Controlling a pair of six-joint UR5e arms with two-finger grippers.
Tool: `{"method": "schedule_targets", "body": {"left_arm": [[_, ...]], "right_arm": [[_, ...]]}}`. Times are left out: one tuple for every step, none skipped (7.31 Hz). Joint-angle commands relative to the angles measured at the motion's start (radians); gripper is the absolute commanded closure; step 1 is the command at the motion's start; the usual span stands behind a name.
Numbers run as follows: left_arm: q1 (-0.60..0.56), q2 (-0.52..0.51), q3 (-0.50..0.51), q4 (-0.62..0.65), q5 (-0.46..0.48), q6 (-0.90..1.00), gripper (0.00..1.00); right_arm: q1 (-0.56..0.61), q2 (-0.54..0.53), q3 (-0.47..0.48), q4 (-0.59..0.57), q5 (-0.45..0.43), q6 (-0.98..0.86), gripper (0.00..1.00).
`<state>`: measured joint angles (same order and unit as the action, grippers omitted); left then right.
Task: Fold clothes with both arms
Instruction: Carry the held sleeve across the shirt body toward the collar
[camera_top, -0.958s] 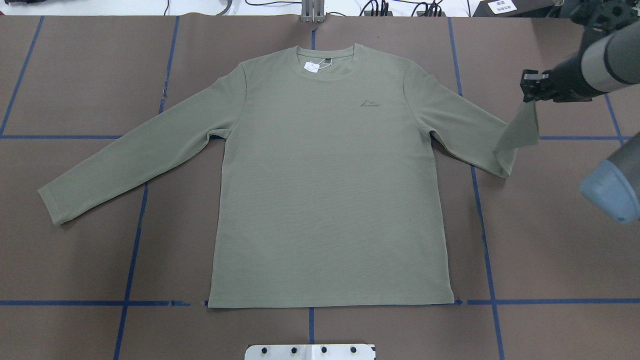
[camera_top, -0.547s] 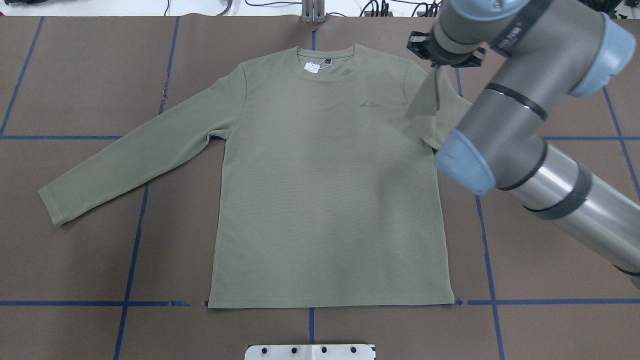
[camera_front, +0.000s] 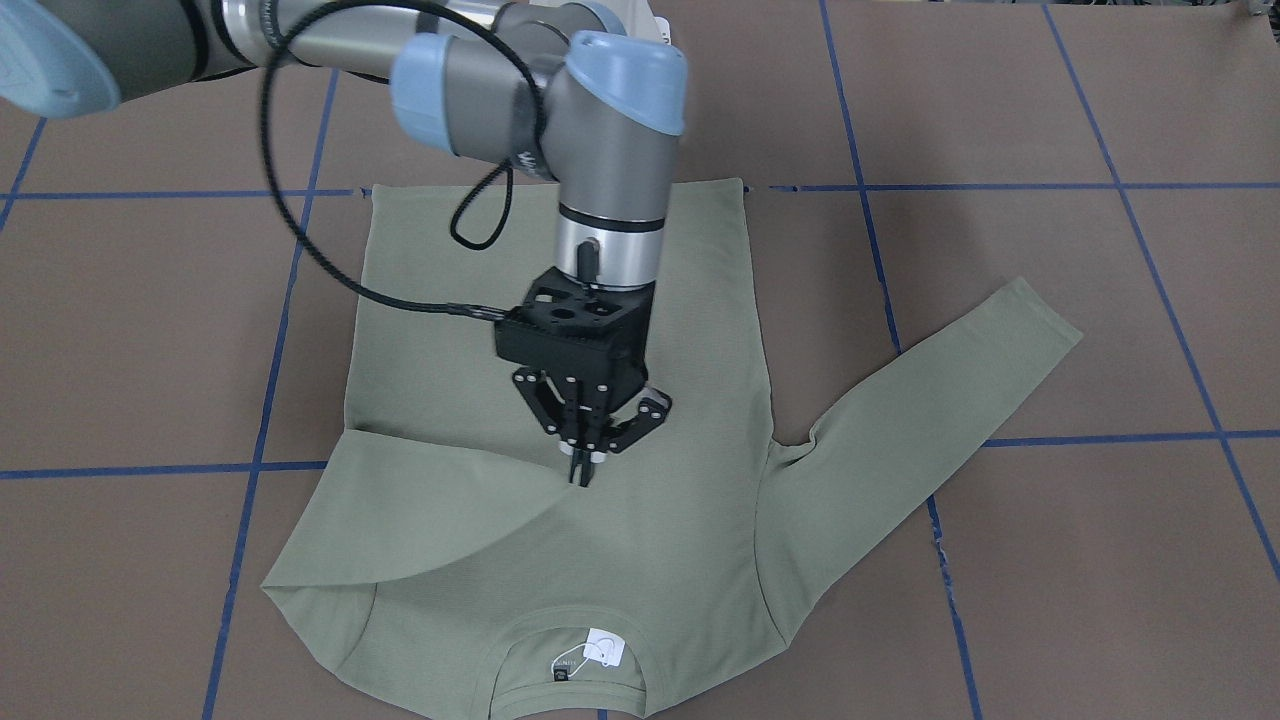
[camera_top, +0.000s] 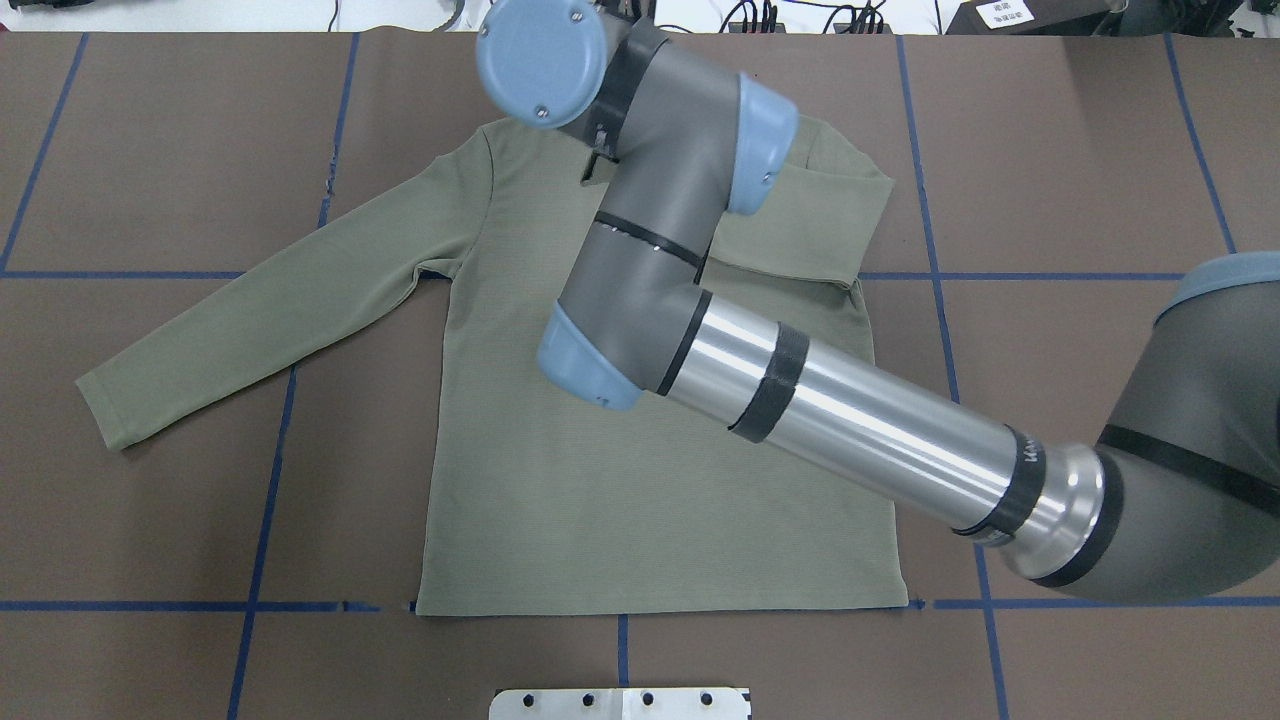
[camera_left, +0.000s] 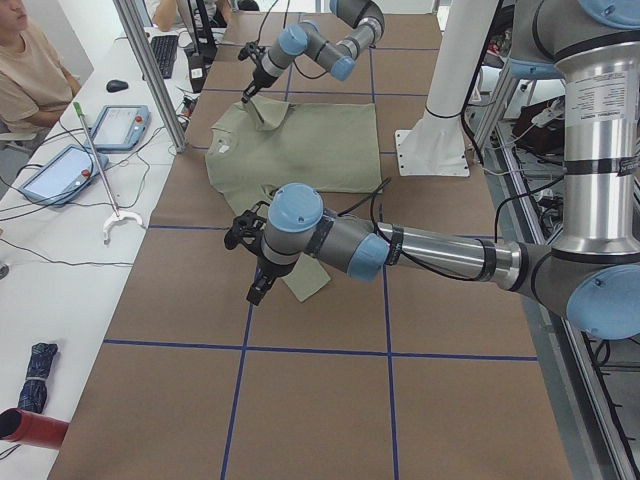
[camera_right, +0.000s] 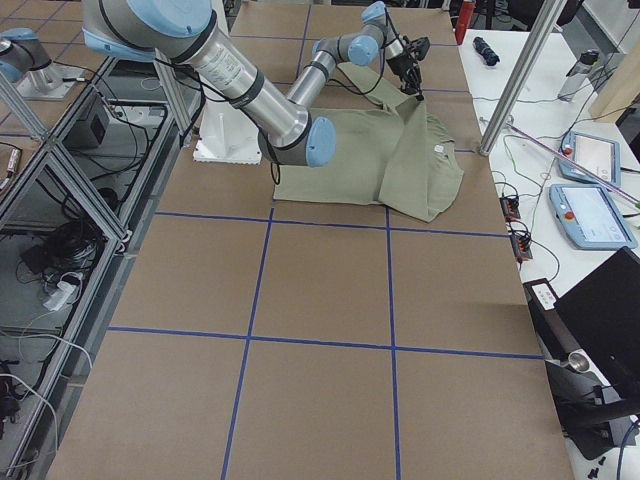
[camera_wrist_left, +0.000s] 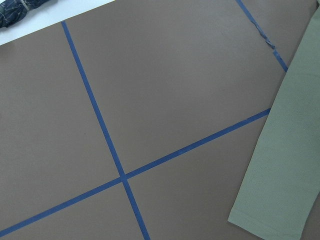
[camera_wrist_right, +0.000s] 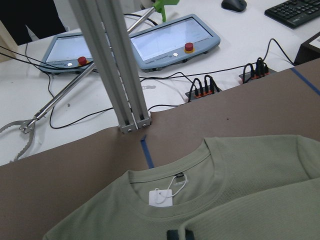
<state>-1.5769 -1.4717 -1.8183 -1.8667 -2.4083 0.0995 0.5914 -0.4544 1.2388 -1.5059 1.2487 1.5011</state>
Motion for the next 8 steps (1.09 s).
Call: {"method": "schedule_targets", "body": {"left_arm": [[0.0, 0.011, 0.004, 0.0, 0.0, 0.0, 0.0], [0.0, 0.013, 0.004, 0.0, 0.0, 0.0, 0.0], [0.0, 0.014, 0.004, 0.0, 0.0, 0.0, 0.0], [0.0, 0.016, 0.004, 0.0, 0.0, 0.0, 0.0], [0.0, 0.016, 0.004, 0.0, 0.0, 0.0, 0.0], [0.0, 0.016, 0.004, 0.0, 0.0, 0.0, 0.0], [0.0, 0.016, 0.004, 0.0, 0.0, 0.0, 0.0], [0.0, 0.016, 0.004, 0.0, 0.002, 0.0, 0.0]], "right_arm": [[-0.115, 0.023, -0.094, 0.089, -0.132, 0.002, 1.0], [-0.146, 0.052, -0.12, 0.09, -0.165, 0.001, 1.0], [-0.153, 0.107, -0.184, 0.095, -0.167, -0.001, 1.0], [-0.153, 0.132, -0.208, 0.096, -0.164, 0.002, 1.0], [-0.15, 0.137, -0.211, 0.098, -0.164, 0.004, 1.0], [-0.148, 0.138, -0.217, 0.099, -0.163, 0.007, 1.0], [-0.147, 0.138, -0.24, 0.139, -0.163, 0.014, 0.64], [-0.144, 0.145, -0.26, 0.15, -0.161, 0.014, 0.32]]}}
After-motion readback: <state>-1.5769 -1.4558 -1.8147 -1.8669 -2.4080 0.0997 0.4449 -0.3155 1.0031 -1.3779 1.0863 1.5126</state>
